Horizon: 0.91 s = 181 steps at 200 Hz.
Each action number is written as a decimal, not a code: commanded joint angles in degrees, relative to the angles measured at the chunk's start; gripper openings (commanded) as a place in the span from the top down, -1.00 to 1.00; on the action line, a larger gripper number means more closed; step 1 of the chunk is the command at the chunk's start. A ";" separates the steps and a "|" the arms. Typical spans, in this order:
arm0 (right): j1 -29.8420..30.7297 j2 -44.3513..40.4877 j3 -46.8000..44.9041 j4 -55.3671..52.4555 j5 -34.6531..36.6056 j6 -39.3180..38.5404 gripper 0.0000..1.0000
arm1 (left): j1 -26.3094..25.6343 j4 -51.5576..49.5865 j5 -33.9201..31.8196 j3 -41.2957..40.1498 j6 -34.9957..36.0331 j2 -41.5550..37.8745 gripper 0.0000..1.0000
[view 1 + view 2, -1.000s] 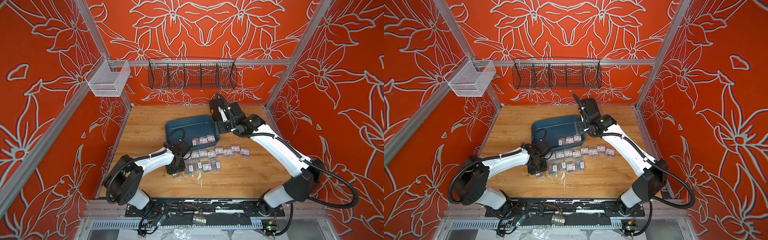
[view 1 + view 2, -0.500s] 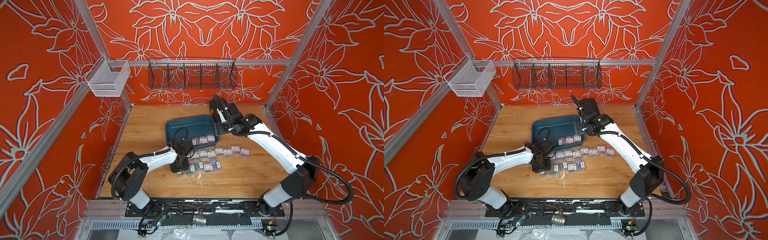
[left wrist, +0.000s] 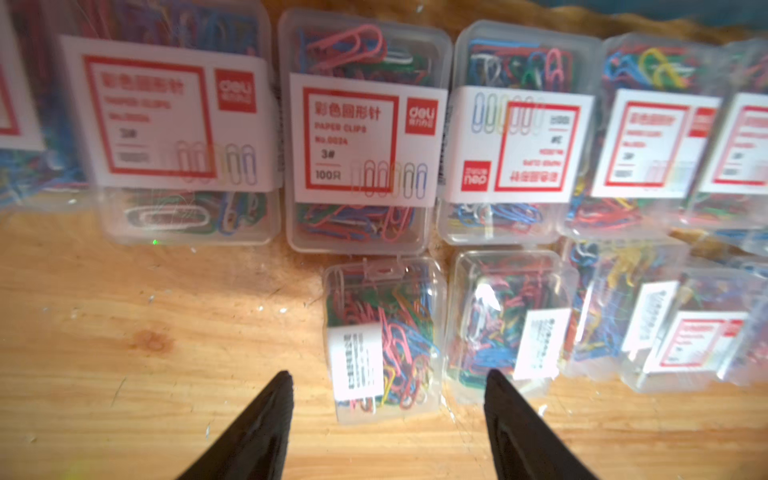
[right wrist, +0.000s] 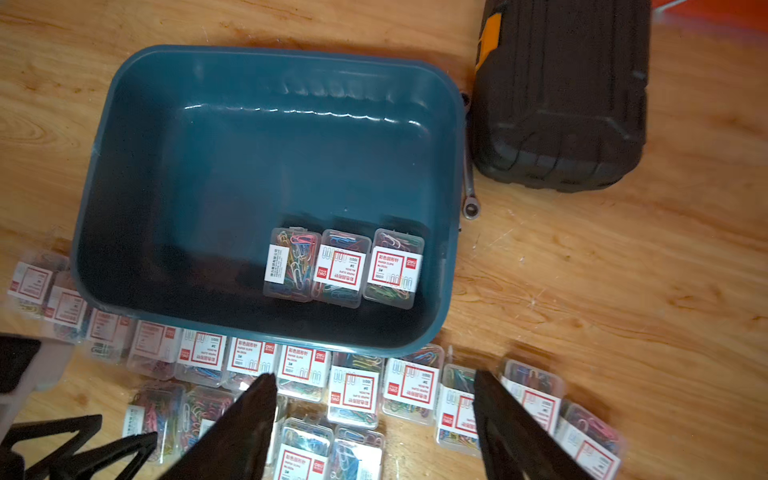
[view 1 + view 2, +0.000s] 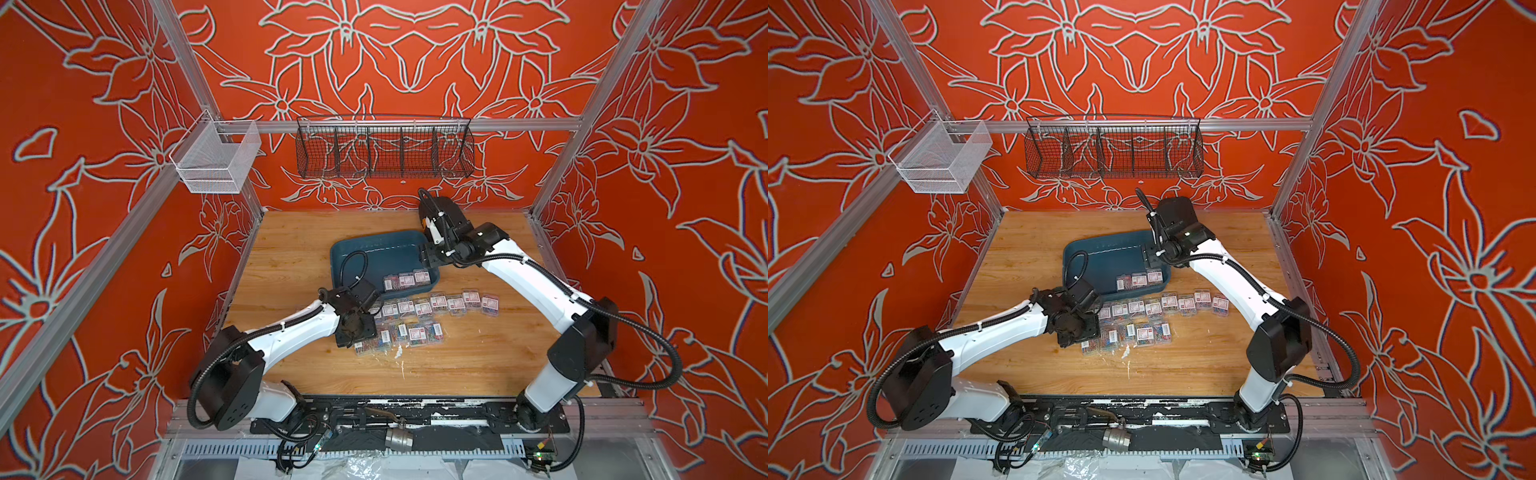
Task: Take the paper clips out of the storage box
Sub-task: Place the boxed paper clips at the center of the board, then pick up the boxed paper clips from the storage box.
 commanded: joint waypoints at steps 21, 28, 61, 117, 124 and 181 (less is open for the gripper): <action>-0.12 7.03 4.50 -0.56 -3.37 5.36 -0.41 | -0.23 -8.78 -2.54 3.10 -0.58 -7.07 -0.45; -0.05 8.58 5.77 -1.39 -3.52 5.61 -0.39 | -0.08 -9.87 -3.30 3.94 -0.52 -8.03 -0.45; 0.22 17.75 13.09 -6.07 -4.14 7.15 -0.24 | 1.87 -13.10 -5.93 7.74 0.28 -10.99 -0.48; 2.76 26.71 19.61 -8.38 -7.89 6.28 -0.19 | 9.52 -9.75 -5.15 10.03 3.66 -11.63 -0.48; 3.10 27.02 19.65 -8.29 -8.23 6.19 -0.19 | 10.67 -9.40 -4.64 10.68 4.38 -11.08 -0.48; 4.42 27.45 16.69 -5.17 -9.04 9.63 -0.17 | 19.75 -9.97 3.90 23.37 14.86 -1.13 -0.46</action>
